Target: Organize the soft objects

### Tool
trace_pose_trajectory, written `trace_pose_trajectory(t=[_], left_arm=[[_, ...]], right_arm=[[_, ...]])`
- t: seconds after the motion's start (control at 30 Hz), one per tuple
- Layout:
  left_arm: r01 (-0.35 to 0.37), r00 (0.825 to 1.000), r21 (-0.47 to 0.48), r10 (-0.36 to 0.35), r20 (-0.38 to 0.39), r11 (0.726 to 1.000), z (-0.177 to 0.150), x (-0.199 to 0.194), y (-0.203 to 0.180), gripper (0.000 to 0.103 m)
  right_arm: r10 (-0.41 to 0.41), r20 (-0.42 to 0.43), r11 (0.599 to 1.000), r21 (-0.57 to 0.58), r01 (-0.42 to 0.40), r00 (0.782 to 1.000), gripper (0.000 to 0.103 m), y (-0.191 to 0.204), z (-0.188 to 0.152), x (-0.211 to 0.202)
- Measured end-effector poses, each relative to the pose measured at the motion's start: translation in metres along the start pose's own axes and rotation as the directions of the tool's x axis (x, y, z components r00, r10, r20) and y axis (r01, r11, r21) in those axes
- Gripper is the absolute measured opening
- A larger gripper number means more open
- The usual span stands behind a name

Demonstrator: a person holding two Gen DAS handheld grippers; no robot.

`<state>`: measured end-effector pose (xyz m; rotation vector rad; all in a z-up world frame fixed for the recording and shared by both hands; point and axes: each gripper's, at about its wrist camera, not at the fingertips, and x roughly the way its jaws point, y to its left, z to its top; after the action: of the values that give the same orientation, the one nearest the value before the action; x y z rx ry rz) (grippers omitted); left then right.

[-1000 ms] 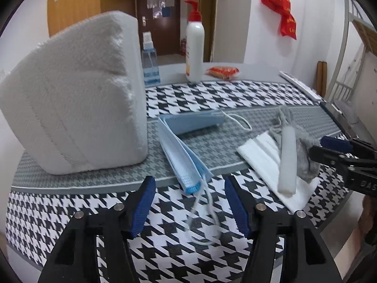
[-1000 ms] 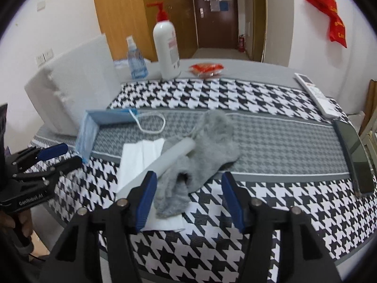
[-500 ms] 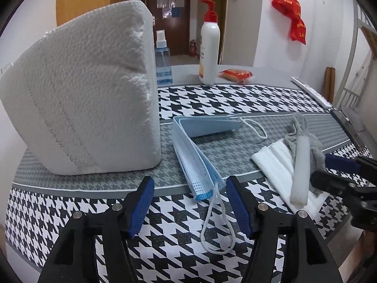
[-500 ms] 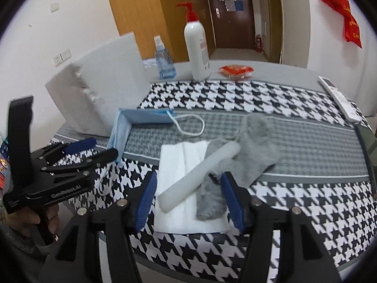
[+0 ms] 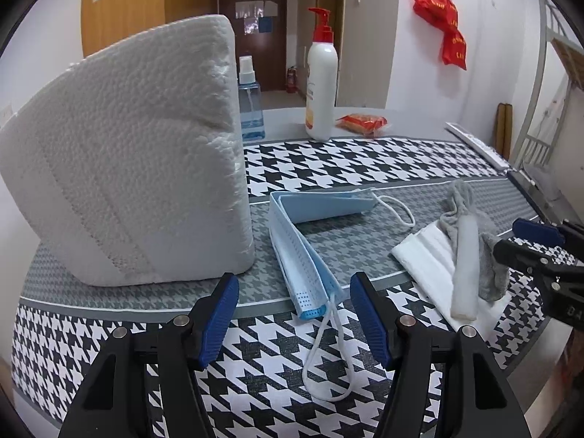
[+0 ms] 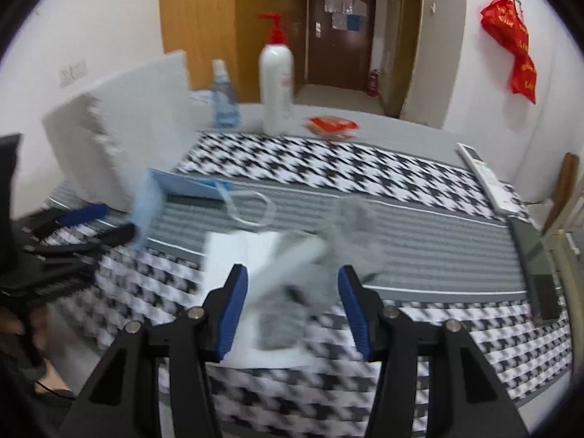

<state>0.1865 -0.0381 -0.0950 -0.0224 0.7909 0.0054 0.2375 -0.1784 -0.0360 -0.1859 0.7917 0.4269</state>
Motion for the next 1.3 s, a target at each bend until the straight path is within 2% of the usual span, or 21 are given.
trace_pose_trajectory(t=[0.33,0.43,0.53,0.63,0.93,0.97,1.0,1.03,1.07,1.13,1.2,1.3], left_arm=[[0.002,0.999,0.029,-0.001,-0.046,1.000,0.007,0.018,-0.016,0.069],[-0.006,0.998,0.026,0.008,-0.054,1.000,0.007,0.021,-0.016,0.069],[-0.008,0.998,0.029,0.010,-0.062,1.000,0.007,0.024,-0.016,0.069],[0.000,0.997,0.026,0.002,-0.072,1.000,0.006,0.025,-0.016,0.069],[-0.007,0.996,0.030,0.009,-0.090,1.000,0.007,0.032,-0.018,0.068],[-0.006,0.996,0.029,0.009,-0.092,1.000,0.008,0.034,-0.019,0.067],[-0.007,0.996,0.028,0.010,-0.093,1.000,0.008,0.034,-0.019,0.060],[-0.008,0.995,0.027,0.011,-0.094,1.000,0.009,0.035,-0.019,0.051],[-0.009,0.995,0.023,0.011,-0.100,1.000,0.009,0.036,-0.019,0.047],[-0.009,0.995,0.018,0.011,-0.104,1.000,0.009,0.038,-0.018,0.035],[-0.012,0.995,0.013,0.013,-0.098,1.000,0.008,0.038,-0.018,0.028],[-0.003,0.996,-0.003,0.003,-0.092,1.000,0.009,0.038,-0.015,0.016]], right_arm=[[0.038,-0.057,0.997,-0.071,-0.042,0.998,0.056,-0.013,-0.002,0.027],[0.059,-0.063,0.994,-0.085,-0.064,0.996,0.050,-0.012,-0.006,0.028],[0.087,-0.049,0.993,-0.076,-0.091,0.995,0.050,-0.019,-0.007,0.021],[0.056,-0.057,0.993,-0.096,-0.062,0.997,0.050,-0.022,-0.007,0.019],[0.073,-0.083,0.987,-0.140,-0.084,0.994,0.050,-0.014,-0.004,0.034],[0.085,-0.089,0.987,-0.132,-0.096,0.992,0.050,-0.016,-0.005,0.037],[0.091,-0.090,0.987,-0.127,-0.102,0.992,0.050,-0.017,-0.005,0.038],[0.101,-0.091,0.986,-0.124,-0.112,0.991,0.043,-0.017,-0.005,0.038],[0.126,-0.092,0.984,-0.119,-0.136,0.988,0.035,-0.018,-0.006,0.038],[0.153,-0.087,0.981,-0.106,-0.162,0.984,0.032,-0.018,-0.008,0.037],[0.158,-0.076,0.982,-0.095,-0.165,0.984,0.026,-0.019,-0.008,0.036],[0.174,-0.071,0.982,-0.066,-0.179,0.982,0.023,-0.022,-0.009,0.034]])
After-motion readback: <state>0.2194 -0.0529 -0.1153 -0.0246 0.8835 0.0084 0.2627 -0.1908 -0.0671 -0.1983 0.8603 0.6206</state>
